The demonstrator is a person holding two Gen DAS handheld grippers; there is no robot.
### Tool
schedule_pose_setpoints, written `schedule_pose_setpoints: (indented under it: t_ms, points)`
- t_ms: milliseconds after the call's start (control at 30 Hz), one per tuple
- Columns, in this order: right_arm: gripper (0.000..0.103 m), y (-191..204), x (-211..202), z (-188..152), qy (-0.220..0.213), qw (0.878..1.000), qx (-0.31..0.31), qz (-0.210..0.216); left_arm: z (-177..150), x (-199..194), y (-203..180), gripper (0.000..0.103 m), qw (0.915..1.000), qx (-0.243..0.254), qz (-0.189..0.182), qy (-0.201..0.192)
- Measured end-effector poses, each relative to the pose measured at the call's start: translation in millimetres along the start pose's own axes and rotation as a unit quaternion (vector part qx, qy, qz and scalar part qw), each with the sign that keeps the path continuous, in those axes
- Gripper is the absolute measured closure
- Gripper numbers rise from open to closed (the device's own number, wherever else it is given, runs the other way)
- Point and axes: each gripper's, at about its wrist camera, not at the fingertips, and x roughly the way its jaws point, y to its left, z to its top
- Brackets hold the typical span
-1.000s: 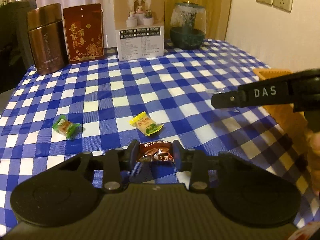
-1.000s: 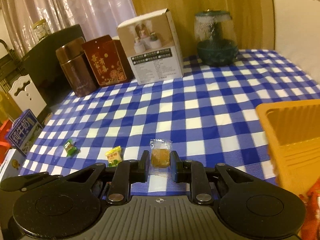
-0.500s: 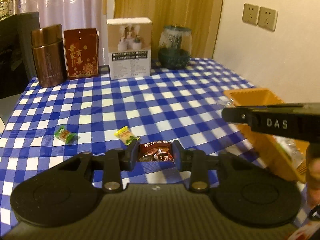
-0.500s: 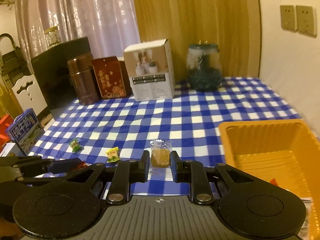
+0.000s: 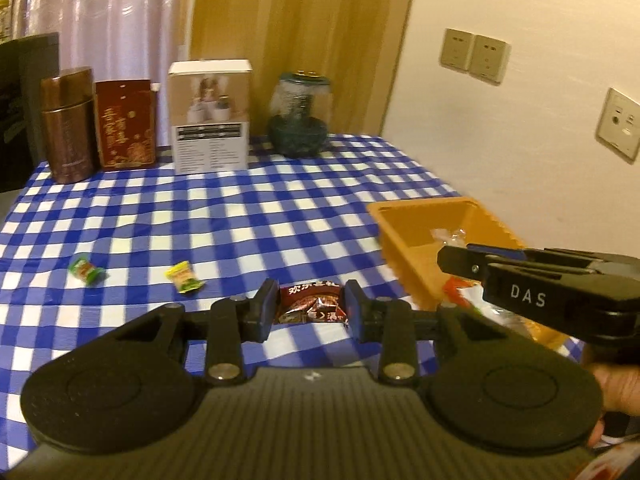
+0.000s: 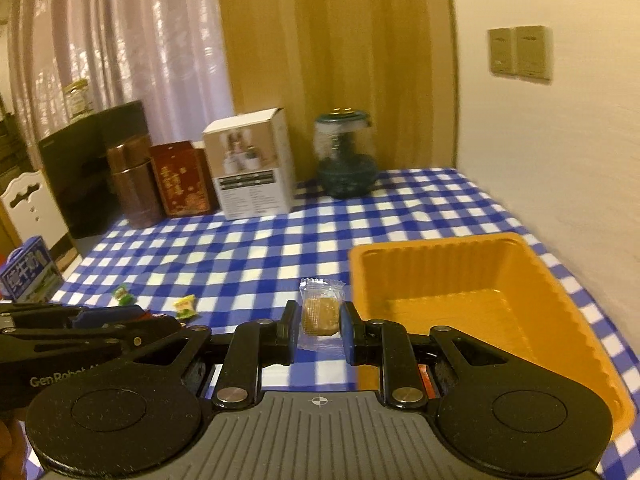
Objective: Organize snacks
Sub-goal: 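Carry the brown packet and the cake over the orange tray with both tools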
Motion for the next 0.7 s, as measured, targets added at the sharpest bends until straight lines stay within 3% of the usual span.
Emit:
schedule_pose_setpoints:
  t_ms: [700]
  points:
    - [0.081,-94,-52,-12,-0.032,0.986,0.07,-0.145,9,36,-95,0.07,0.9948,0.041,-0.093,-0.006]
